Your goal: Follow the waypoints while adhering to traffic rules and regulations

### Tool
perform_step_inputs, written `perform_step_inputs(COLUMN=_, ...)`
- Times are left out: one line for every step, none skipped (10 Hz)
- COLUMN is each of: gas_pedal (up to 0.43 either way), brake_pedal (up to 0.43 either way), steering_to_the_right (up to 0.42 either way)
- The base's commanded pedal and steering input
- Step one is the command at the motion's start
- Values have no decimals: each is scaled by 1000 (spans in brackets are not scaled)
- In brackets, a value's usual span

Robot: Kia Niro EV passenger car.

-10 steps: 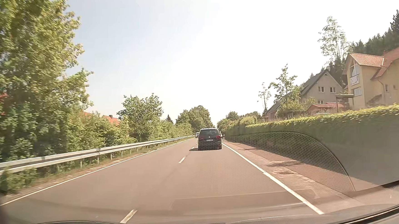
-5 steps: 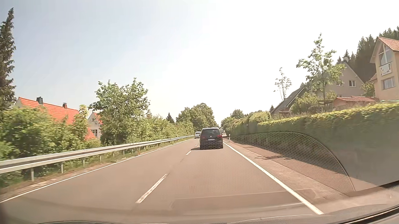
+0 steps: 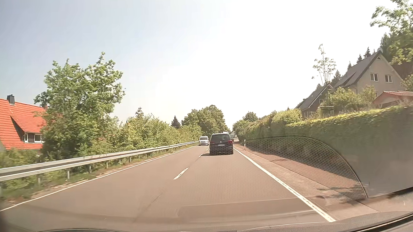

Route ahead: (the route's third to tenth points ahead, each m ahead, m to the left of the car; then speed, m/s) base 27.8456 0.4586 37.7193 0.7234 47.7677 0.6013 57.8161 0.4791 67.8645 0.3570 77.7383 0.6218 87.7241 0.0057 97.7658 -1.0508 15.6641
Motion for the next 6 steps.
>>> perform_step_inputs(gas_pedal=209, brake_pedal=0, steering_to_the_right=-1)
perform_step_inputs(gas_pedal=209, brake_pedal=0, steering_to_the_right=-1)
perform_step_inputs(gas_pedal=209, brake_pedal=0, steering_to_the_right=0)
perform_step_inputs(gas_pedal=209, brake_pedal=0, steering_to_the_right=0)
perform_step_inputs(gas_pedal=209, brake_pedal=0, steering_to_the_right=0)
perform_step_inputs(gas_pedal=209, brake_pedal=0, steering_to_the_right=0)
